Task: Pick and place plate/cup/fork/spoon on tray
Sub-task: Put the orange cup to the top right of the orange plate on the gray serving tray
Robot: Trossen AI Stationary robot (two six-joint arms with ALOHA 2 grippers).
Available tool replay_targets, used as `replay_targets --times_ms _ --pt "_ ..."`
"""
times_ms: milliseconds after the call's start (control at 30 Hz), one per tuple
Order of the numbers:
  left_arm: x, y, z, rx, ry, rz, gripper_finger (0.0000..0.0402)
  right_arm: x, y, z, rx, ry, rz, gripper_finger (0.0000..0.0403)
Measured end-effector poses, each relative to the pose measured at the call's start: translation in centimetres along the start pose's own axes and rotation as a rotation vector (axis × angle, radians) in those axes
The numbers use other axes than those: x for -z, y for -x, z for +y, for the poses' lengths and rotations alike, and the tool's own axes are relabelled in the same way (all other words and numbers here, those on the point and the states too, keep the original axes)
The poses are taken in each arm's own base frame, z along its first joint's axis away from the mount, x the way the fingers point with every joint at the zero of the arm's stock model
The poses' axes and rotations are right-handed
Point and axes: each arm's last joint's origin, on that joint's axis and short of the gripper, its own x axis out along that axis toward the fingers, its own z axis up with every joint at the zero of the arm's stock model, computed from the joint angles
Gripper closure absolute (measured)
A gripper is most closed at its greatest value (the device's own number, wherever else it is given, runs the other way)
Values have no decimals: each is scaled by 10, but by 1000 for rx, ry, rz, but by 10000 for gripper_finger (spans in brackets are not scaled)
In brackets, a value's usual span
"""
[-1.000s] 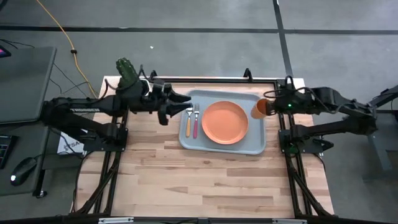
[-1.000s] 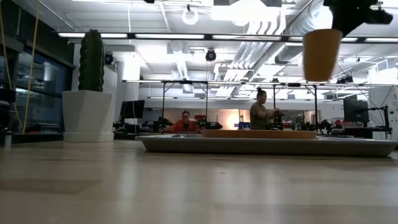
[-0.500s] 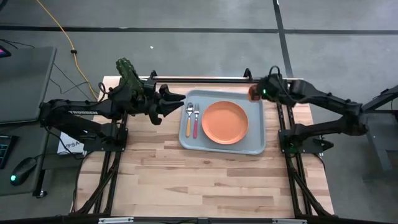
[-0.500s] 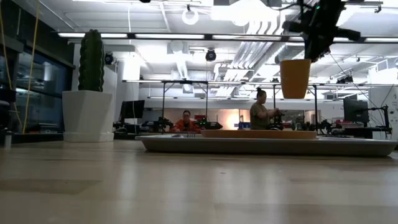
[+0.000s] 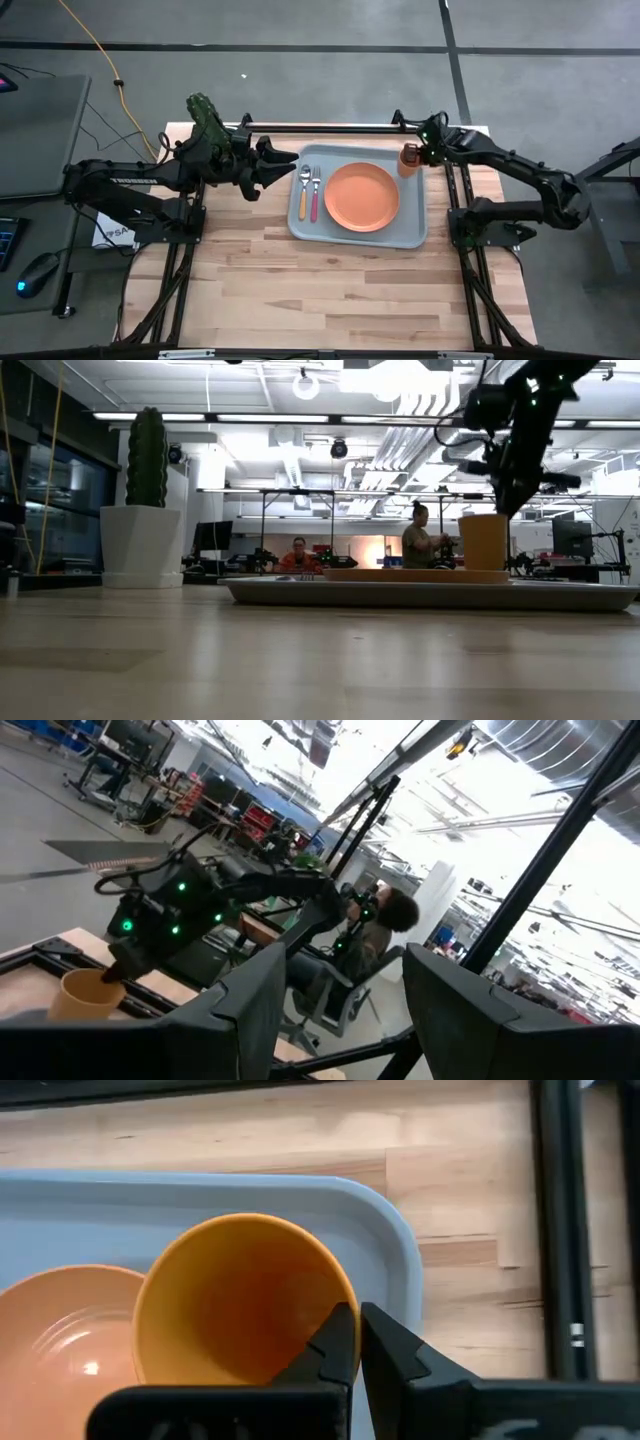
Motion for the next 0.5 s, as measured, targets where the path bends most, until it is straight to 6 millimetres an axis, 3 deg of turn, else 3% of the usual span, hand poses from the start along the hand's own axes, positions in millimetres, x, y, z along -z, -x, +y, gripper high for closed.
replay_targets --times_ms 500 --pt "0 0 0 -1 0 1 213 8 -20 -6 35 -72 -47 403"
